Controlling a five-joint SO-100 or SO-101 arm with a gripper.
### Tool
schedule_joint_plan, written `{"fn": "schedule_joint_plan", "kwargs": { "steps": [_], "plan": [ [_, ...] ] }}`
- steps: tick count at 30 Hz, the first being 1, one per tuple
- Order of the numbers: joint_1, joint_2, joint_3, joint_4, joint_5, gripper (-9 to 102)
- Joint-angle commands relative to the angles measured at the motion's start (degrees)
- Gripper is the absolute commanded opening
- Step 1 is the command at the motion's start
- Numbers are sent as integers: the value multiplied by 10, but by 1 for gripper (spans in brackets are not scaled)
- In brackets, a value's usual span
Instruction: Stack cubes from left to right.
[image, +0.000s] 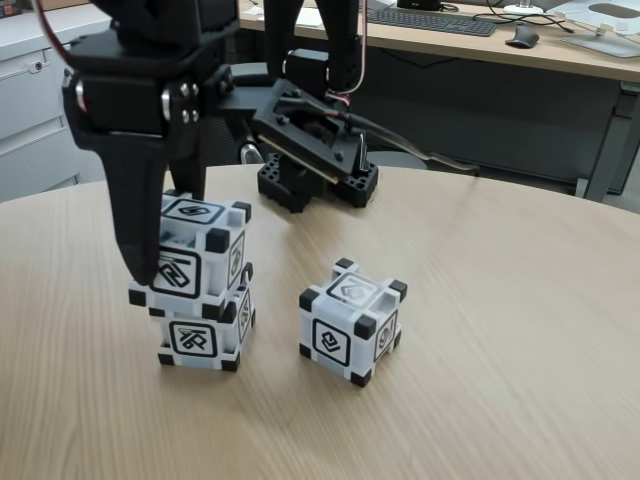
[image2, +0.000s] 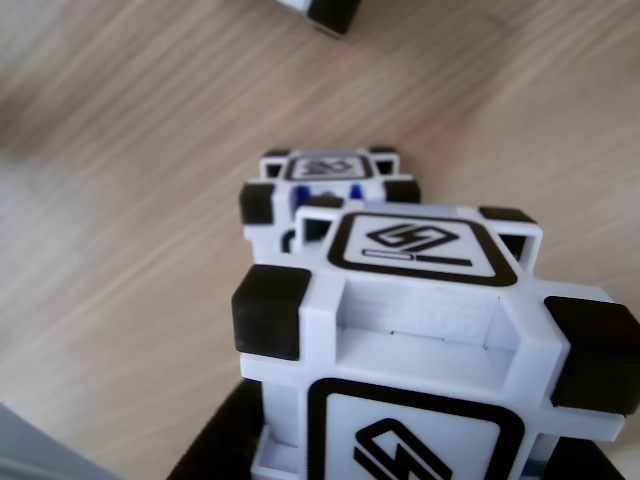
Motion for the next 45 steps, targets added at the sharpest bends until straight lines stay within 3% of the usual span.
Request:
{"fn": "schedule_joint_plan", "kwargs": {
  "steps": [1, 24, 33, 45],
  "plan": [
    [-2, 11, -2, 4, 4, 0],
    [-3, 14, 110, -2, -7, 1],
    [-3, 14, 105, 3, -52, 43],
    [-3, 14, 102, 3, -75, 50]
  ]
}}
